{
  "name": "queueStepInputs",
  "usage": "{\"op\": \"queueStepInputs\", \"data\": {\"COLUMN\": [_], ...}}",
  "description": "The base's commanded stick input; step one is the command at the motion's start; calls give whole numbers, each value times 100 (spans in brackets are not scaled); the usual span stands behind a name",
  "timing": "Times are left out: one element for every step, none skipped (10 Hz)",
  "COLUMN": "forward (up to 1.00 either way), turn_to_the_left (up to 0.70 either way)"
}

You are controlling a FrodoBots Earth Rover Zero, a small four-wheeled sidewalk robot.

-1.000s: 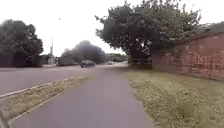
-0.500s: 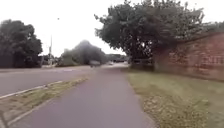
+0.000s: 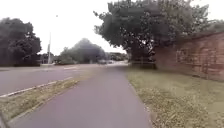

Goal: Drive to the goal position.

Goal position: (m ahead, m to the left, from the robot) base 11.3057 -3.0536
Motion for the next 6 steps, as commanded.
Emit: {"op": "queueStepInputs", "data": {"forward": [100,100,100,100,100,100], "turn_to_the_left": [0,0,0,0,0,0]}}
